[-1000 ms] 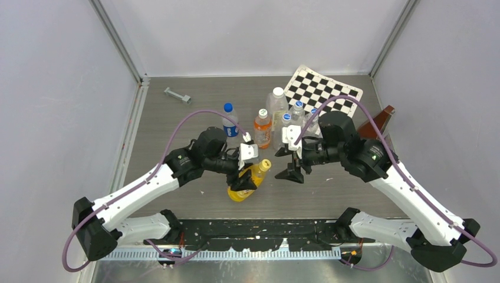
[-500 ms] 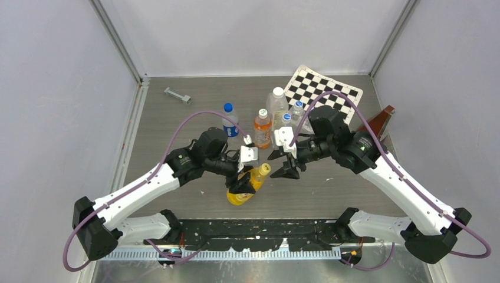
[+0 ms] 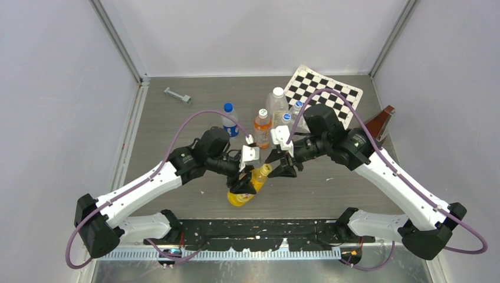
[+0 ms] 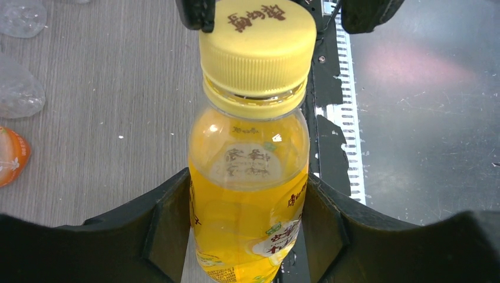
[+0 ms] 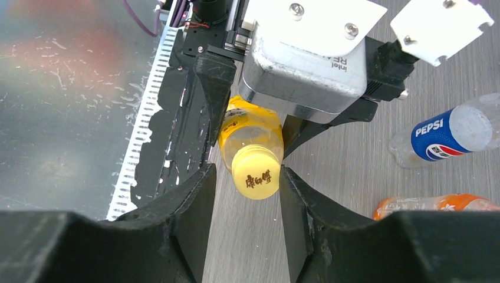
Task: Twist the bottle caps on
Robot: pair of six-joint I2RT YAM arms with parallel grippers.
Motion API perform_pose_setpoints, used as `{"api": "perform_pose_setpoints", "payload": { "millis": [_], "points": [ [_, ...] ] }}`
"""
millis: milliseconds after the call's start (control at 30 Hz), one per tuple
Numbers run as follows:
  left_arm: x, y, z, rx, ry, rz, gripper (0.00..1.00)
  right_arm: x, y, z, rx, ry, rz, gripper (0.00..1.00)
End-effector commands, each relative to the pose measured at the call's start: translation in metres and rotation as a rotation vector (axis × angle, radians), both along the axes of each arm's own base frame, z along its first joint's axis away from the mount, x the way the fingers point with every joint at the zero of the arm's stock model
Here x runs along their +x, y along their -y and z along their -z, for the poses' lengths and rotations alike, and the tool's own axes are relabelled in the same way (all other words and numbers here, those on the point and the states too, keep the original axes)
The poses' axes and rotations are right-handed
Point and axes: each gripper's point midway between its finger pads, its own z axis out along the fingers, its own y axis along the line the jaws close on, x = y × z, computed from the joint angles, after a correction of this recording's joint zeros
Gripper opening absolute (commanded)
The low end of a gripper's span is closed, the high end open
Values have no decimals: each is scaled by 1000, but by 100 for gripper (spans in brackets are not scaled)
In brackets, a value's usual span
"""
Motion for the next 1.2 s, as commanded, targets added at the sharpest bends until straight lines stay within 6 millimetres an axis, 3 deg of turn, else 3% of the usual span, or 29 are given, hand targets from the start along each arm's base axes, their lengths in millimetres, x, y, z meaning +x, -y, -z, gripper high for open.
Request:
{"api": "perform_pose_setpoints", "payload": {
  "millis": [0, 233, 467, 867, 1067, 1167],
  "points": [
    [1, 6, -25, -61, 30, 29, 0, 1, -5, -17, 53, 36, -26, 49],
    [1, 6, -25, -57, 31, 30, 0, 3, -8, -14, 43, 12, -23, 41],
    [2, 5, -25, -53, 39, 24, 0, 4, -8, -16, 43, 10, -9, 41],
    [2, 6, -24, -45, 31, 31, 0, 13, -5, -17, 39, 43, 45, 52],
    [3, 7, -24, -38, 31, 31, 0, 10, -7, -19, 48, 25, 31, 44],
    [7, 7, -25, -34, 43, 16, 0, 9, -8, -17, 44, 9, 30, 34]
  ]
}}
